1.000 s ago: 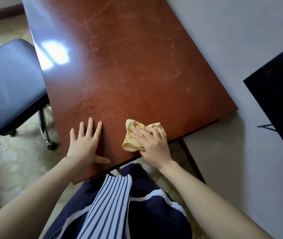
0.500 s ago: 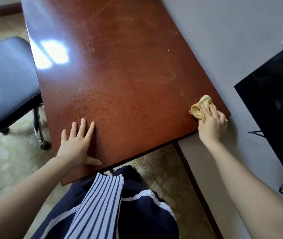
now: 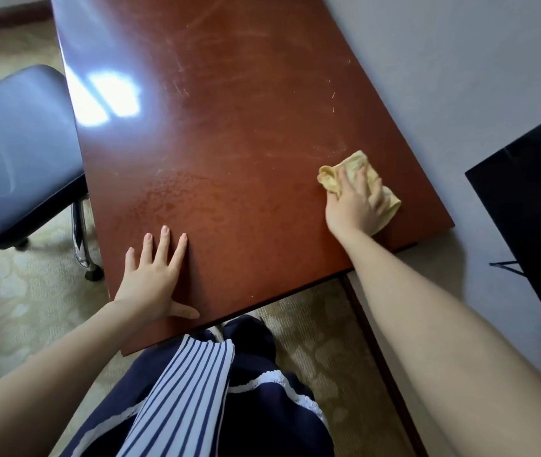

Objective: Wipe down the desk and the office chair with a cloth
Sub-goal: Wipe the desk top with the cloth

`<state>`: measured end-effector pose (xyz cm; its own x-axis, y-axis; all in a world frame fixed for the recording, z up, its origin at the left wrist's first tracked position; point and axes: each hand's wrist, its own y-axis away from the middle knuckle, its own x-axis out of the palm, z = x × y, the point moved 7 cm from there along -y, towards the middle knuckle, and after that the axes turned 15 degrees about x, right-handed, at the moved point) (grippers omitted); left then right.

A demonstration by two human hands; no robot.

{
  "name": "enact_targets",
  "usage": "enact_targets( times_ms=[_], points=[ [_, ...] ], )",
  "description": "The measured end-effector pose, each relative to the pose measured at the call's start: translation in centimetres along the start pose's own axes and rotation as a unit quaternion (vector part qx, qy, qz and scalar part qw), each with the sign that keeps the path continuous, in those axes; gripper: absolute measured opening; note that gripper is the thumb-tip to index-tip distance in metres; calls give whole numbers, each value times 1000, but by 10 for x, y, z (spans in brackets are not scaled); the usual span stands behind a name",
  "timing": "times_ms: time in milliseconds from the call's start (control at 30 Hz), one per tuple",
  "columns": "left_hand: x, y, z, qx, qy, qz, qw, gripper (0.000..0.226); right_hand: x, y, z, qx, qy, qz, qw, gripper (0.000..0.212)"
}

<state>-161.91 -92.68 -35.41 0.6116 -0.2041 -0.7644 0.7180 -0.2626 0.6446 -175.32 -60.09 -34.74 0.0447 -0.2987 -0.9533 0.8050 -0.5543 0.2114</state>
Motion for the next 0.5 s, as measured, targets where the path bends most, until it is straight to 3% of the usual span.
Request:
enact_targets(
  times_ms=[267, 400, 500],
  points=[
    [-3, 2, -1, 1, -11, 9, 1000, 145, 7, 96, 0, -140, -137, -77, 978, 44],
    [-2, 2, 0, 4, -17, 8, 1000, 145, 2, 115, -26, -297, -125, -104, 941, 49],
    [-1, 2, 1, 6, -3, 1, 1000, 145, -12, 99, -52, -346, -107, -137, 922, 45]
  ],
)
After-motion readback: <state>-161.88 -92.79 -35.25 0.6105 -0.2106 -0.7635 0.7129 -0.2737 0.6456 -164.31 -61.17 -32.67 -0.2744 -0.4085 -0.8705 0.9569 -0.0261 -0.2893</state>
